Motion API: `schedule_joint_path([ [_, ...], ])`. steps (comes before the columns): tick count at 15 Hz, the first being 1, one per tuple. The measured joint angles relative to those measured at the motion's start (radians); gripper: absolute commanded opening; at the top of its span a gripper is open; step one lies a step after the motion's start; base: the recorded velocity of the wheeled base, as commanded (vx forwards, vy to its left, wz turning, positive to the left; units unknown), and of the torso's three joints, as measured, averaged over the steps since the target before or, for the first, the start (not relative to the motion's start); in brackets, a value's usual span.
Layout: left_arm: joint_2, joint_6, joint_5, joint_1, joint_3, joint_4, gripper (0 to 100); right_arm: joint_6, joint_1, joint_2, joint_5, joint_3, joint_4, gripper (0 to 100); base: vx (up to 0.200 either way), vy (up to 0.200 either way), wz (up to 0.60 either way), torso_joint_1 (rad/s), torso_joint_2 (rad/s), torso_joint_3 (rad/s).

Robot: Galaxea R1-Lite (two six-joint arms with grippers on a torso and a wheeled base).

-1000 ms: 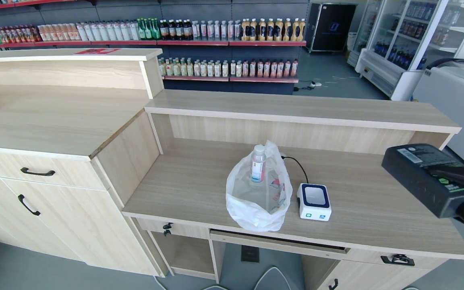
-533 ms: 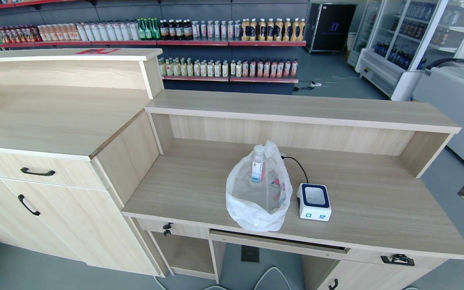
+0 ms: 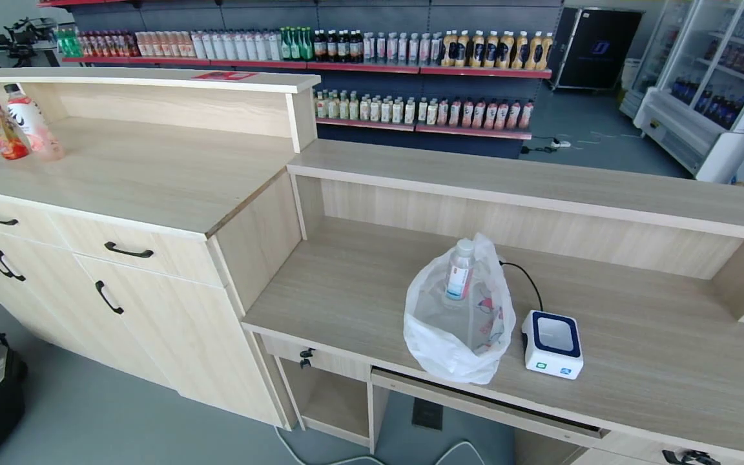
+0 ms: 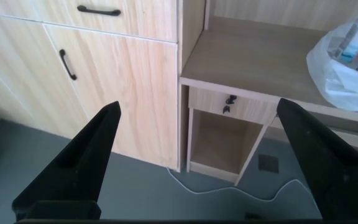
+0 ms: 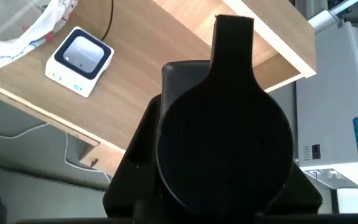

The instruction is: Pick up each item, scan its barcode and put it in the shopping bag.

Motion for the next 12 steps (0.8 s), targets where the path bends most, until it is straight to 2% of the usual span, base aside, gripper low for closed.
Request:
schedule_joint_path([
  [2, 0.000, 0.000, 0.000, 0.000, 0.000, 0.000, 100, 0.176, 0.065, 0.051, -0.065, -0.018, -0.040, 0, 0.000, 0.000, 0.00, 0.000, 0.00, 0.000],
  [3, 0.000, 0.000, 0.000, 0.001, 0.000, 0.000, 100, 0.334, 0.093, 0.095, -0.069, -0.031, -0.049, 0, 0.000, 0.000, 0.00, 0.000, 0.00, 0.000],
  [6, 0.000, 0.000, 0.000, 0.001, 0.000, 0.000, 100, 0.774, 0.141, 0.253, -0.006, -0.088, -0.103, 0, 0.000, 0.000, 0.00, 0.000, 0.00, 0.000],
  [8, 0.000, 0.000, 0.000, 0.000, 0.000, 0.000, 100, 0.874, 0.146, 0.363, 0.044, -0.117, -0.139, 0, 0.000, 0.000, 0.00, 0.000, 0.00, 0.000],
  [12, 0.000, 0.000, 0.000, 0.000, 0.000, 0.000, 100, 0.905, 0.107, 0.544, 0.154, -0.150, -0.155, 0, 0.000, 0.000, 0.00, 0.000, 0.00, 0.000],
])
